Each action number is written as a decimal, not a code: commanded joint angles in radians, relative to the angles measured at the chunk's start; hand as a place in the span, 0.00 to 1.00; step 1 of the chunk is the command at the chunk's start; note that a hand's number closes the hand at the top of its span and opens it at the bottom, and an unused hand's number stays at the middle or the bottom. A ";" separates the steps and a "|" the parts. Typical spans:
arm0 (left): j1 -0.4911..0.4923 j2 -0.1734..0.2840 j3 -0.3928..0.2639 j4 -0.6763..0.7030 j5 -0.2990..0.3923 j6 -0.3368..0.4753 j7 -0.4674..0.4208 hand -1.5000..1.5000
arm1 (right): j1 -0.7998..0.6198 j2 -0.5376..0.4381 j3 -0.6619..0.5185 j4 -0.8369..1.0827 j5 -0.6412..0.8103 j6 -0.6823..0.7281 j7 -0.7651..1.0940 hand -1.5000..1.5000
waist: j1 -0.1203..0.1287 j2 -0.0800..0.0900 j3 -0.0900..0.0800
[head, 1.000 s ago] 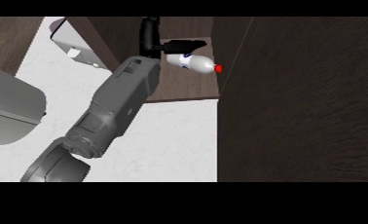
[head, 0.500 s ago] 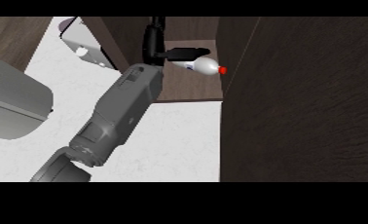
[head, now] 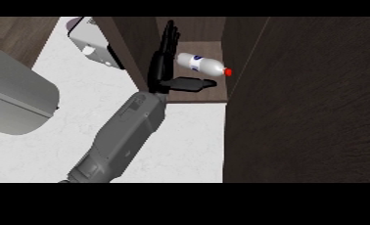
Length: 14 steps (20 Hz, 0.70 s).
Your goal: Pick up the bottled water, place it into the cabinet and close the cabinet
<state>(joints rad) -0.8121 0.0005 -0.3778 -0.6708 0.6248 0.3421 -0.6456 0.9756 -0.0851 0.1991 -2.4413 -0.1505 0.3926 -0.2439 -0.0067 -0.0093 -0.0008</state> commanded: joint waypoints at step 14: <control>0.501 0.104 -0.229 -0.676 -0.035 -0.038 0.082 1.00 | 0.004 -0.083 0.023 -0.111 0.064 0.046 0.030 0.00 | 0.012 0.003 0.000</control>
<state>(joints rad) -0.4204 0.0535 -0.5850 -1.2390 0.5919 0.3375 -0.5663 0.9759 -0.1227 0.2261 -2.4639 -0.0968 0.4039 -0.2446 0.0055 -0.0083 -0.0003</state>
